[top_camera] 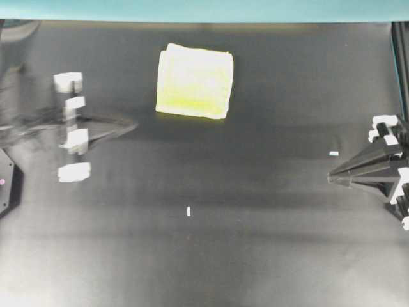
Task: Push a yellow cloth with the left arm to wipe the desk.
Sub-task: 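Reach the left gripper forward to the yellow cloth and grasp its edge, then drag the grasped yellow cloth with the left gripper toward the left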
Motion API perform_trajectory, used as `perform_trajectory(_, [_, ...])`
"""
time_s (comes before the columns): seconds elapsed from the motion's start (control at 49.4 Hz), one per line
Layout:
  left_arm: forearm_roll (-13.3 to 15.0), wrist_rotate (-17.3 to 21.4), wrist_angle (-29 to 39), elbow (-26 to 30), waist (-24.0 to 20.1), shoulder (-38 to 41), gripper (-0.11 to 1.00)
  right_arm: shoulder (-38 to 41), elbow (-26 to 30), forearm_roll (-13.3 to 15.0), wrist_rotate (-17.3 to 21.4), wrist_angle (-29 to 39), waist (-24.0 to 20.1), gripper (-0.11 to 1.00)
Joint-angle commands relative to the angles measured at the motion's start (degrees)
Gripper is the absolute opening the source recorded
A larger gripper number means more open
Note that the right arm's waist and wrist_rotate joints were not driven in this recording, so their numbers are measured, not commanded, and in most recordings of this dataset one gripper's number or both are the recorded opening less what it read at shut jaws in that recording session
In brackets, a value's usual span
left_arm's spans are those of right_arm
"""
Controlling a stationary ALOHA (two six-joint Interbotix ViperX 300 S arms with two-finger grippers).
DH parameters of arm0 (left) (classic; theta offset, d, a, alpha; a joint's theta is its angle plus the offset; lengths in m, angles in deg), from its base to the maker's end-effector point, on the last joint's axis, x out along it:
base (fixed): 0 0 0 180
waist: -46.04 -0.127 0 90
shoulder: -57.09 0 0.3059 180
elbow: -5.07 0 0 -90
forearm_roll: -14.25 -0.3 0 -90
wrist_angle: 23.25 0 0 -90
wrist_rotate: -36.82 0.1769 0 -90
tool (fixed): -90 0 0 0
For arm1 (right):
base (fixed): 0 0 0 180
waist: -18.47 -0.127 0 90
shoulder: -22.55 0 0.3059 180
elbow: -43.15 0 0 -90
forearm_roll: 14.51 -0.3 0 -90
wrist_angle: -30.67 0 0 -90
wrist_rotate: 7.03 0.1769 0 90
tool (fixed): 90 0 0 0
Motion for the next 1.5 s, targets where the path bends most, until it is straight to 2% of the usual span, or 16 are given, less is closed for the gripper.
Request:
perform_trajectory(0.0, [-0.09,0.09,-0.79,4.66,-3.25,7.73,0.01,0.53,0.26,-0.09,0.00,0.18,0.00,0.00])
perform_trajectory(0.121, [-0.18,0.09,-0.70,9.67,-4.48,15.38,0.03,0.53,0.26,-0.09,0.00,0.26,-0.09,0.00])
perform_trajectory(0.202, [-0.09,0.09,-0.35,13.18,-5.27,19.60,0.13,0.53,0.26,-0.09,0.00,0.26,-0.09,0.00])
perform_trajectory(0.283, [-0.18,-0.26,0.00,16.08,-6.77,23.47,0.31,0.62,0.26,-0.09,0.09,0.35,0.00,0.00])
perform_trajectory(0.425, [-0.18,-0.62,1.05,19.86,-9.40,28.83,0.72,0.53,0.18,-0.18,0.09,0.79,0.00,0.00])
perform_trajectory(0.506, [-0.18,-0.62,1.32,21.80,-10.99,31.90,0.86,0.53,0.18,-0.18,0.00,0.88,-0.09,0.00])
perform_trajectory(0.729, [-0.18,-0.62,1.32,26.72,-15.03,40.87,0.86,0.62,0.00,-0.18,0.00,0.88,-0.09,0.00])
perform_trajectory(0.992, [-0.18,-0.62,3.34,29.44,-15.73,46.85,0.86,0.53,-0.44,-0.44,0.00,0.97,0.00,0.00])
perform_trajectory(1.255, [-0.18,-0.88,5.36,27.95,-15.64,47.20,0.86,0.26,-1.05,-0.44,0.09,0.97,-0.09,0.00])
perform_trajectory(1.478, [-0.09,-0.97,5.19,24.70,-13.71,46.05,0.86,0.18,-1.14,-0.44,0.00,0.97,-0.09,0.00])
